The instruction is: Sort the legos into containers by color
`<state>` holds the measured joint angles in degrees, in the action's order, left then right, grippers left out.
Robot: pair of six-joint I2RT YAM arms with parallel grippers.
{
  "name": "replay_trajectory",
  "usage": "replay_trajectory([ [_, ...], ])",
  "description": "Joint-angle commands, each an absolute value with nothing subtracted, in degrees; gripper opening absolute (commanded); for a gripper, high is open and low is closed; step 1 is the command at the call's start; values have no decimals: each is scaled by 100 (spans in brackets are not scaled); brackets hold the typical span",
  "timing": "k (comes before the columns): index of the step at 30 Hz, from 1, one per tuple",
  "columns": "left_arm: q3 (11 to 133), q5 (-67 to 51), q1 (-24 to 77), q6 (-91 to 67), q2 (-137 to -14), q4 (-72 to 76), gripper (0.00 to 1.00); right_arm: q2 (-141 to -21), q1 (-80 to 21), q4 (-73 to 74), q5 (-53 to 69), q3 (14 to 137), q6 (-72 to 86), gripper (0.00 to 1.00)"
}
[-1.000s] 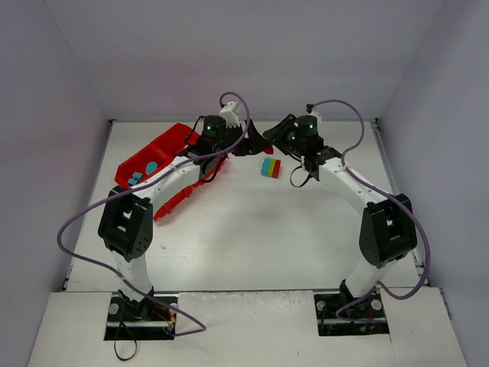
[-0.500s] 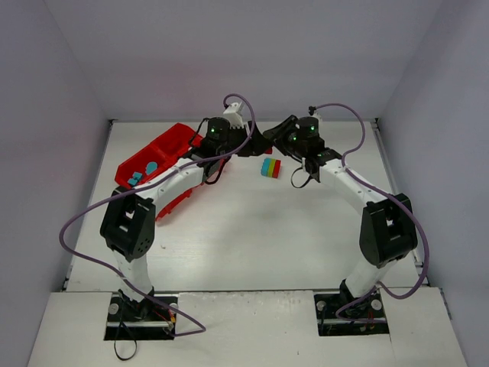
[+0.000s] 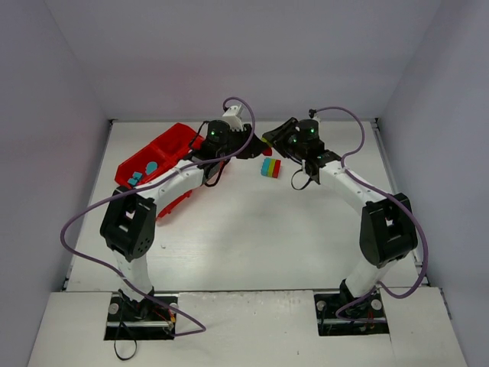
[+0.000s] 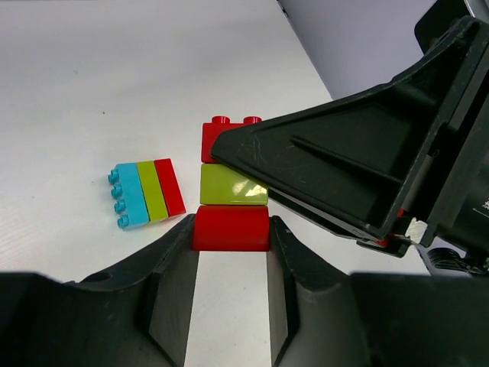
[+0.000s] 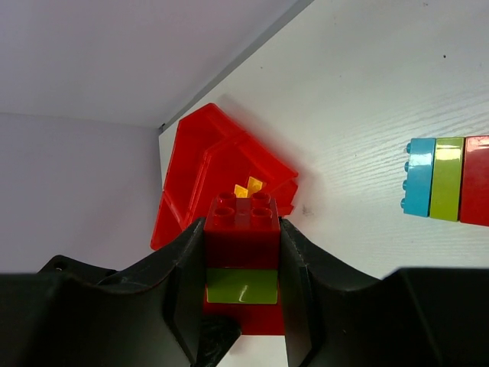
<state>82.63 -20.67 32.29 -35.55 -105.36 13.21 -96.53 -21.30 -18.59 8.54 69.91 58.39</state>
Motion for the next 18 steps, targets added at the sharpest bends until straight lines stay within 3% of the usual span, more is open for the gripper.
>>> replay_trajectory([
  [1,8210,-2144,3296,-3428,-10301,1767,6,-9290,-2136,-2347,897,7040,5941,0],
  [18,7603,-2294,3305,-3182,-9721,1486,5,-9308,-1863,-2355,668,6996,5783,0],
])
